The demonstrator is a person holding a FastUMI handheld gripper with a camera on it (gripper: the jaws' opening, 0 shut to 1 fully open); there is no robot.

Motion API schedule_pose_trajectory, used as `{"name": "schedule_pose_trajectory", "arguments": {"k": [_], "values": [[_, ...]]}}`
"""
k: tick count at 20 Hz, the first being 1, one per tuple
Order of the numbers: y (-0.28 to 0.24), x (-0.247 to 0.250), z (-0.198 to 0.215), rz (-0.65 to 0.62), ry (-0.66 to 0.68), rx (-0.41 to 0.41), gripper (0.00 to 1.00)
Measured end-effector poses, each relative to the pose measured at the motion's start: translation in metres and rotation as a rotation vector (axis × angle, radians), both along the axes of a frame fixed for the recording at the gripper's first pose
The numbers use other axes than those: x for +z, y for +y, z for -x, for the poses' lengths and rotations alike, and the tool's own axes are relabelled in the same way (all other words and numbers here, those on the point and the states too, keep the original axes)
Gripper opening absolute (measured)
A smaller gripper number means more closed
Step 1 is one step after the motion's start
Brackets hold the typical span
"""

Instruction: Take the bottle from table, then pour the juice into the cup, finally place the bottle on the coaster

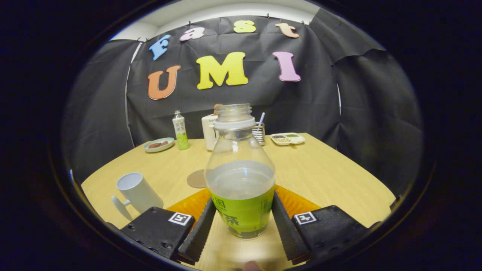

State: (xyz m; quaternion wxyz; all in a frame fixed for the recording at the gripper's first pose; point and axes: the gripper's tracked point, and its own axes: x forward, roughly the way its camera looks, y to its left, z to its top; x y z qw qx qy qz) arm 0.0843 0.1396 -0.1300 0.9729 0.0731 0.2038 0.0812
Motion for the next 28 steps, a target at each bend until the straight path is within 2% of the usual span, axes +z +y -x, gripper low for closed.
{"name": "schedule_pose_trajectory", "arguments": {"k": [5,9,15,21,28], "values": [[0.002,0.007,0.001,0.029,0.02,0.018,0.81],[0.004,0.026,-0.003,0.107,-0.008,0.019,0.77],[0.036,0.049,-0.008,0.368,-0.074,0.117,0.75],[0.062,0.058,-0.017,0.581,-0.121,0.176,0.75],[0.07,0.068,-0.037,0.904,-0.233,0.191,0.75]]}}
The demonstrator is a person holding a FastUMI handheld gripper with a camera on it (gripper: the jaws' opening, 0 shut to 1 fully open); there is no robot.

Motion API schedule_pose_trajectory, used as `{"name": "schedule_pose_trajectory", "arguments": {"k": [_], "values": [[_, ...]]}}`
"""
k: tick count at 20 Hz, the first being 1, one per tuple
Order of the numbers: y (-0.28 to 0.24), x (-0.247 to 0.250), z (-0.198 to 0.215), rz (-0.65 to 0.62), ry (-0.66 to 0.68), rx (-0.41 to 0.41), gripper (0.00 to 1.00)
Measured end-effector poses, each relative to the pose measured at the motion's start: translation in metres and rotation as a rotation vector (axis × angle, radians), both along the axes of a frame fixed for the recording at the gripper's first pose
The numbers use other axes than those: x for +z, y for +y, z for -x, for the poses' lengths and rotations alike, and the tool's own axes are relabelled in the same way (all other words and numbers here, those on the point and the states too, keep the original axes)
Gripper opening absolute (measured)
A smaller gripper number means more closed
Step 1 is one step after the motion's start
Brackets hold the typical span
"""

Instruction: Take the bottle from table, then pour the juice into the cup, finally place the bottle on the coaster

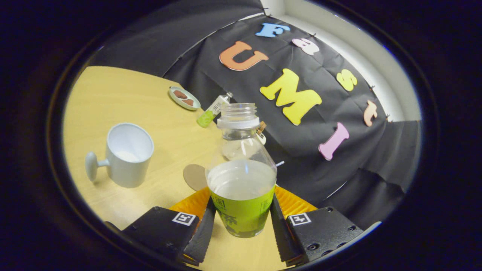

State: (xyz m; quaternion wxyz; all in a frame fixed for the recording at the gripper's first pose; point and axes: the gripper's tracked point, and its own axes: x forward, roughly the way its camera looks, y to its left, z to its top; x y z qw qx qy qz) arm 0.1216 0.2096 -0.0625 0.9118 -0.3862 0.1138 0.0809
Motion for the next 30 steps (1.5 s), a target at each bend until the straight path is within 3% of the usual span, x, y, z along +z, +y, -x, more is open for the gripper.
{"name": "schedule_pose_trajectory", "arguments": {"k": [12,30], "values": [[0.019,0.014,-0.008,0.372,-0.183,0.042,0.75],[0.03,0.023,-0.007,0.65,-0.342,0.086,0.75]]}}
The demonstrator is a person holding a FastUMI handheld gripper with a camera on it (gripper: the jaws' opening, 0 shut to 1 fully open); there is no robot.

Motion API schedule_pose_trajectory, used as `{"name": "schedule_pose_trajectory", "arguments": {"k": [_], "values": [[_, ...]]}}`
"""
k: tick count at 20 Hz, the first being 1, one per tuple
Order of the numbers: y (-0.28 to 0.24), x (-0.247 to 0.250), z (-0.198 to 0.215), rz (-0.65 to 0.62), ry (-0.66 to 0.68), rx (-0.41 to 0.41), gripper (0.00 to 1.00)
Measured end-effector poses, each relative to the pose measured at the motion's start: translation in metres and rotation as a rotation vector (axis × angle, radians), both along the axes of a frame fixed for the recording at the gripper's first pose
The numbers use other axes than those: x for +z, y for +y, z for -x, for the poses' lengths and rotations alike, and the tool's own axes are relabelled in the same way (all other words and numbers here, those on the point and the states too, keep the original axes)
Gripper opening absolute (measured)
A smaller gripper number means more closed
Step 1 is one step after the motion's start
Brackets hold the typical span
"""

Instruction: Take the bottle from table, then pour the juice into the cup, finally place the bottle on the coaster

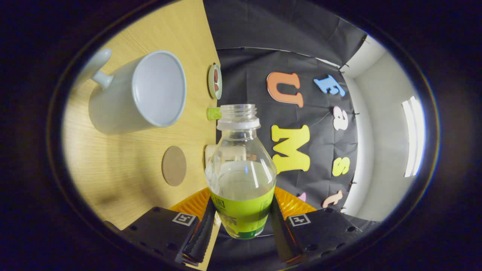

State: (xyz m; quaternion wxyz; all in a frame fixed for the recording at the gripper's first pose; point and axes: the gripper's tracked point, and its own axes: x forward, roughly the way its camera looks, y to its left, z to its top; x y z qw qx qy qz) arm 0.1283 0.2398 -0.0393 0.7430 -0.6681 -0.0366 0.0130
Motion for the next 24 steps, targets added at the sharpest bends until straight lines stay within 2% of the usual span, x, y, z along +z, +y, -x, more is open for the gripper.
{"name": "schedule_pose_trajectory", "arguments": {"k": [11,24], "values": [[0.008,0.003,0.003,0.126,-0.056,0.019,0.75],[0.016,0.007,0.008,0.186,-0.08,0.038,0.75]]}}
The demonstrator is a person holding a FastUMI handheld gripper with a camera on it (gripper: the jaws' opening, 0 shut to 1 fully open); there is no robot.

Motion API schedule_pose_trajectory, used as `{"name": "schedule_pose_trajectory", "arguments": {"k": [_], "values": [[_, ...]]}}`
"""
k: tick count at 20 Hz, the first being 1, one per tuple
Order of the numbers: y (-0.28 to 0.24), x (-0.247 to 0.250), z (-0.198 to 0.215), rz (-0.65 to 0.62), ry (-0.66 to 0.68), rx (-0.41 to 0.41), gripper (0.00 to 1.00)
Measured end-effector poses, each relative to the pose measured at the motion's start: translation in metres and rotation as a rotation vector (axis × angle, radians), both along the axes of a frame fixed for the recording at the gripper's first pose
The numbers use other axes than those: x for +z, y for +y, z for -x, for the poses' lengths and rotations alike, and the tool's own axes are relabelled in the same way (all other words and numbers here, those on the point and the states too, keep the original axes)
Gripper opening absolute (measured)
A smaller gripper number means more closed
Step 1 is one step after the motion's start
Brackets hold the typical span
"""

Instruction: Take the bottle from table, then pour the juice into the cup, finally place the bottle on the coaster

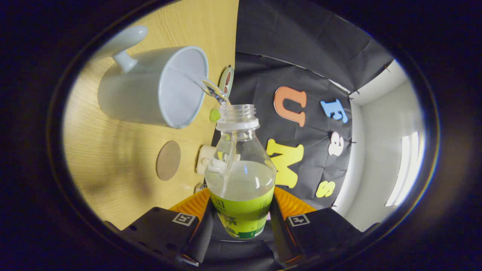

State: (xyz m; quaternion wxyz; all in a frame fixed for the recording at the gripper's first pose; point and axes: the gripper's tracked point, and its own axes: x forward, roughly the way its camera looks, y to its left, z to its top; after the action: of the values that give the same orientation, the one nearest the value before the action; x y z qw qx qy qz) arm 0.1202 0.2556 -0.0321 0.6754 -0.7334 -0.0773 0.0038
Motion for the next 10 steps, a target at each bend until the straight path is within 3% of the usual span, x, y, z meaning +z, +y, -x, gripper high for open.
{"name": "schedule_pose_trajectory", "arguments": {"k": [10], "values": [[0.003,0.013,0.002,0.044,-0.023,0.012,0.75]]}}
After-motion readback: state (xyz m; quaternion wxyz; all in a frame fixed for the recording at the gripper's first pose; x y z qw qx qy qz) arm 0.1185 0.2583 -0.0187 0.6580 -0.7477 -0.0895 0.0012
